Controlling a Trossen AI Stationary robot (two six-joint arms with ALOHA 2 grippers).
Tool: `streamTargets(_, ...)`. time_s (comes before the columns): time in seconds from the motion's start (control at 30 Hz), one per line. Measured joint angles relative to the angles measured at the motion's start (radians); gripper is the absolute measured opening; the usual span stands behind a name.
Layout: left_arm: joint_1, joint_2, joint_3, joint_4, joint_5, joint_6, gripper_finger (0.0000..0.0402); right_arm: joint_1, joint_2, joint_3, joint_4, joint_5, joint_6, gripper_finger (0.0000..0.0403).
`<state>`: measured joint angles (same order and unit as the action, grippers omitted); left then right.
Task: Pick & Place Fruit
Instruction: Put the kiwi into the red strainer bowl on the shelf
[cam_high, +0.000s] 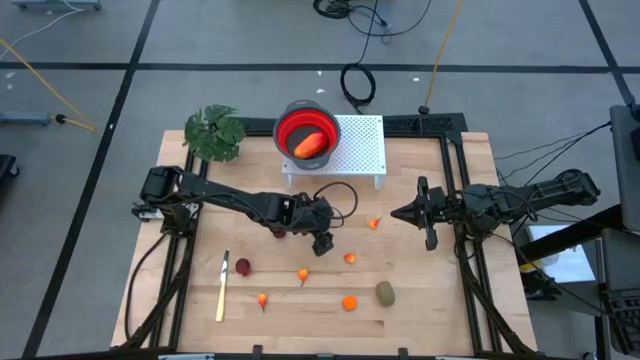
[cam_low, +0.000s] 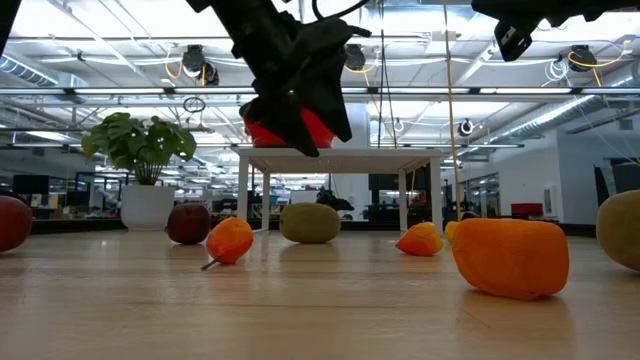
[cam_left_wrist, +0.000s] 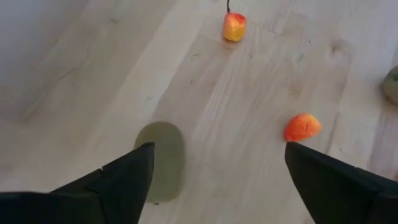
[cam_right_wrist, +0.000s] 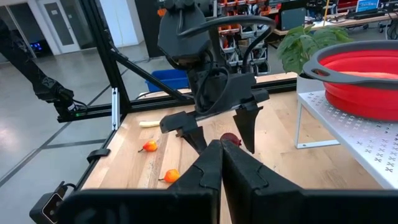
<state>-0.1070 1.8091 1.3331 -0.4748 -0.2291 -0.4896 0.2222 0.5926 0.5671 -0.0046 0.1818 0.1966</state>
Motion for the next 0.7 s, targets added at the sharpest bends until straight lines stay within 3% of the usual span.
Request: streamTargets(0.7,0.003,0.08,0.001,0.002,-0.036,0.202,0.0355,0.0,0.009,-0.001,-0.009,0.0,0.0,0.0004)
